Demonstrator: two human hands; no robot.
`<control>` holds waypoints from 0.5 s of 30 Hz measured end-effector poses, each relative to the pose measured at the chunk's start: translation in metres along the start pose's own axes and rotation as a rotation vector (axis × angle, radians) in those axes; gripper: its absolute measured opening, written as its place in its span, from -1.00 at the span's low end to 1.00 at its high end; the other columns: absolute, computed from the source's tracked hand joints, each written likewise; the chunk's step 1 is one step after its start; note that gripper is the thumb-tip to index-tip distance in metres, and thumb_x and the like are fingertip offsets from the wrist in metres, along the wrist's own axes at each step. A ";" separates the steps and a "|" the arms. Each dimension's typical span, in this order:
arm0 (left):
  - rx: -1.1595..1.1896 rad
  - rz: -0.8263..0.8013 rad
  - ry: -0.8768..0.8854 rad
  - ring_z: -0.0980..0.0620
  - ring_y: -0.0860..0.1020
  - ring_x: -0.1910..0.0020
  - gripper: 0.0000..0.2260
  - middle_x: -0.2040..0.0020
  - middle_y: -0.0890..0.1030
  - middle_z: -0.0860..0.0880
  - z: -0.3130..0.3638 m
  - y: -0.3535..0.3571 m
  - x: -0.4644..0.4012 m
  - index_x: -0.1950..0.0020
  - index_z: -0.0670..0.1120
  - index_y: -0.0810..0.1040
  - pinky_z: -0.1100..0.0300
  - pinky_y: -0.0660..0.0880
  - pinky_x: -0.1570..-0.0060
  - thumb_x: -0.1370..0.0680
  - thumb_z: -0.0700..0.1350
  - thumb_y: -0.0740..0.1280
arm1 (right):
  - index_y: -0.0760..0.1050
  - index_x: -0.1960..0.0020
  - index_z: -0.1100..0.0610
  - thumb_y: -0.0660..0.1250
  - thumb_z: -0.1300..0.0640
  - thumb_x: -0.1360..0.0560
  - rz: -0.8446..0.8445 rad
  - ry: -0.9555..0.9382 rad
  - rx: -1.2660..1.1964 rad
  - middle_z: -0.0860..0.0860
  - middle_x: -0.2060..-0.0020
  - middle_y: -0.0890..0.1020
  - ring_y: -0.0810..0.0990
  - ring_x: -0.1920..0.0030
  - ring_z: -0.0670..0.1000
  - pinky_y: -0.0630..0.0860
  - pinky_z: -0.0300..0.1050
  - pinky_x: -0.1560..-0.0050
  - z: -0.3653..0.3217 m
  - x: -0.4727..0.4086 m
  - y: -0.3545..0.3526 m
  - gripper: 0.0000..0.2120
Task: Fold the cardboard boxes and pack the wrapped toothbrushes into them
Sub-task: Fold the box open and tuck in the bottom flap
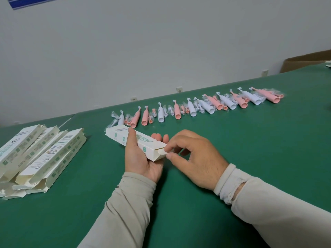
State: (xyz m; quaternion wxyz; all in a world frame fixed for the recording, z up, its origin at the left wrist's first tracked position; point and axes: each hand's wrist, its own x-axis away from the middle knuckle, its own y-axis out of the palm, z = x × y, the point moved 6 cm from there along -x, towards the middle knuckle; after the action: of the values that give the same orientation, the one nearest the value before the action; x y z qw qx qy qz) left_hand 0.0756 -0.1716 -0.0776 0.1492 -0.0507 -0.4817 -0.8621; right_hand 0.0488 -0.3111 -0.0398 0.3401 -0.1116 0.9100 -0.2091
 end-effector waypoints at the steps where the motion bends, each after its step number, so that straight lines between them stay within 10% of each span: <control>1: -0.003 0.003 0.000 -0.12 0.45 -0.03 -0.58 0.18 0.44 -0.11 0.000 0.000 0.000 -0.19 -0.06 0.41 -0.05 0.57 -0.03 -0.56 0.24 0.32 | 0.64 0.06 -0.03 0.45 0.18 -0.48 -0.009 0.000 -0.006 -0.18 0.07 0.56 0.57 0.07 -0.12 0.54 -0.13 -0.02 0.000 0.000 0.001 -0.88; 8: -0.123 -0.068 -0.072 0.04 0.51 0.34 -0.52 0.25 0.47 -0.07 -0.008 0.003 0.002 -0.21 -0.11 0.44 0.04 0.57 0.03 -0.52 0.24 0.36 | 0.59 0.13 -0.03 0.47 0.12 -0.47 -0.008 0.009 0.050 -0.16 0.09 0.55 0.57 0.10 -0.12 0.55 -0.02 0.00 0.001 0.000 -0.001 -0.92; 15: -0.476 -0.109 0.026 -0.02 0.60 0.28 -0.40 0.08 0.51 -0.11 -0.004 0.007 0.004 -0.23 0.02 0.46 -0.04 0.60 0.04 -0.43 0.44 0.30 | 0.51 0.04 -0.16 0.50 -0.05 -0.39 -0.145 0.133 0.114 -0.20 0.09 0.56 0.56 0.16 -0.16 0.51 -0.23 0.07 0.020 -0.002 -0.007 -0.79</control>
State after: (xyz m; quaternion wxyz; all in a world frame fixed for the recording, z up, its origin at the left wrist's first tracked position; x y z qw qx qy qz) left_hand 0.0738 -0.1793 -0.0727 0.0927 -0.0472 -0.2649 -0.9587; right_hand 0.0643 -0.3228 -0.0488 0.2687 -0.1436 0.9068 -0.2914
